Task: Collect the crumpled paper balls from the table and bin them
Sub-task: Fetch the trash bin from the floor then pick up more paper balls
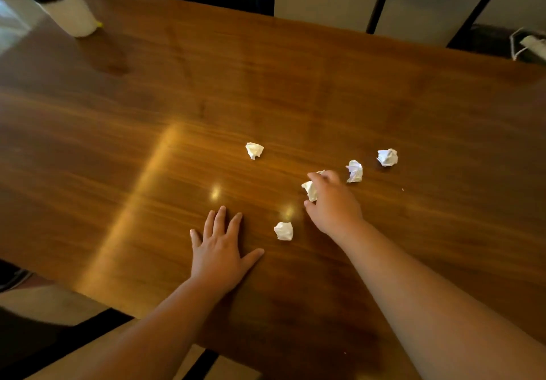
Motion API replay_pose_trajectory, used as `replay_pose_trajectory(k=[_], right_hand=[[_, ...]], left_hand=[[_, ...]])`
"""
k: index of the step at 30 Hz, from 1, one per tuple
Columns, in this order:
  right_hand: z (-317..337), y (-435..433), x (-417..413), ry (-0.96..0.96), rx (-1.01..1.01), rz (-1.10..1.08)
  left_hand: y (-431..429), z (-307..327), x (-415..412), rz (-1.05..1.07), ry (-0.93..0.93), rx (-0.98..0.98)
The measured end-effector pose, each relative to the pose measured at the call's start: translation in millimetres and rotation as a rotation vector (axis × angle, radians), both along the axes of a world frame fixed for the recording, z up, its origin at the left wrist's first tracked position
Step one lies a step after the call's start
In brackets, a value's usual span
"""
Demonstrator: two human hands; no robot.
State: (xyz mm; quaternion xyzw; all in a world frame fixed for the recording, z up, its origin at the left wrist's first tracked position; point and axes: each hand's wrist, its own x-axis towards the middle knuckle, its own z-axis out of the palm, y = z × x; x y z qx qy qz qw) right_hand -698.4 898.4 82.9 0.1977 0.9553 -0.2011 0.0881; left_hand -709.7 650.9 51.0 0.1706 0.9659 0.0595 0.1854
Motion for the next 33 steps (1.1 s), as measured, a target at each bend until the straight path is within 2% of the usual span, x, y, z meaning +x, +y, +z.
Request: replay_pose_trajectory(k=[6,18,27,33], right_hand=[[-19,0,-10,0.043,-0.025,0.039],[-15,1,-5,0.232,-0.198,-0.053],[5,-41,-98,0.374,-0.225,0.093],[-13,-56,-139,0.279,-0.110,0.215]], left_hand=[[12,-2,-19,0.009,0.044,0.022],[10,-20,-9,0.024,0.150,0.088],[10,-19,-8,0.020,0.153,0.066],[6,-25,-8,0.018,0.175,0.078]])
